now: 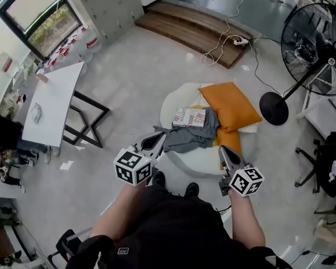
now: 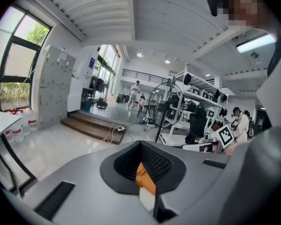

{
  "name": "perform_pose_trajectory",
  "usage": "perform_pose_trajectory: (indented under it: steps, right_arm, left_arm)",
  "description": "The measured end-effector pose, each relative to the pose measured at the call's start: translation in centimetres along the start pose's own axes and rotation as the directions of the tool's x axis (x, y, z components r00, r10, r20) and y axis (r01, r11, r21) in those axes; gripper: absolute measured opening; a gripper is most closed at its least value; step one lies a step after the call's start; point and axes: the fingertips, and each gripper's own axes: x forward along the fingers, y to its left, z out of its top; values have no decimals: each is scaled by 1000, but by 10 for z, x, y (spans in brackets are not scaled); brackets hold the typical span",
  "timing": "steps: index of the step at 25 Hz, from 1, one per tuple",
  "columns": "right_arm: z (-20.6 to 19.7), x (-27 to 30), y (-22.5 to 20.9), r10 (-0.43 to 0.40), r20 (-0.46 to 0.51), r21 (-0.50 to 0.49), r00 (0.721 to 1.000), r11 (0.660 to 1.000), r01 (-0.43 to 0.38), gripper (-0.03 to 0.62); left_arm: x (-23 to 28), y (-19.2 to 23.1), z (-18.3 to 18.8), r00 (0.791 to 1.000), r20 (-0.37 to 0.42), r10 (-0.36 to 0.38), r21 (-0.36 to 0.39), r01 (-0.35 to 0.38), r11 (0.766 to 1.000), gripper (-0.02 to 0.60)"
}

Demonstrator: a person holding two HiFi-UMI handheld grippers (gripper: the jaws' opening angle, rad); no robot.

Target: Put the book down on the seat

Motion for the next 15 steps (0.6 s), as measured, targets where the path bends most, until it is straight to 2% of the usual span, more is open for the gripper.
perform_pose_trajectory:
  steps: [5, 9, 12, 15]
  right_arm:
    - [32, -2, 23, 22, 88, 65, 996, 998, -28, 15]
    - [61, 18, 58, 21, 130, -19, 991, 1000, -19, 15]
    - [77, 37, 91, 52, 133, -72, 990, 997, -42, 14]
    - [90, 48, 123, 81, 134, -173, 988, 983, -58, 14]
  left_arm:
    - [-17, 4, 22, 999, 51, -17, 13, 17, 1000, 2]
    - [-50, 23, 46, 994, 106, -42, 81, 33, 996, 2]
    - [-73, 54, 59, 991, 133, 6, 113, -21, 993, 2]
    - [-92, 83, 73, 980, 189, 55, 98, -75, 992, 3]
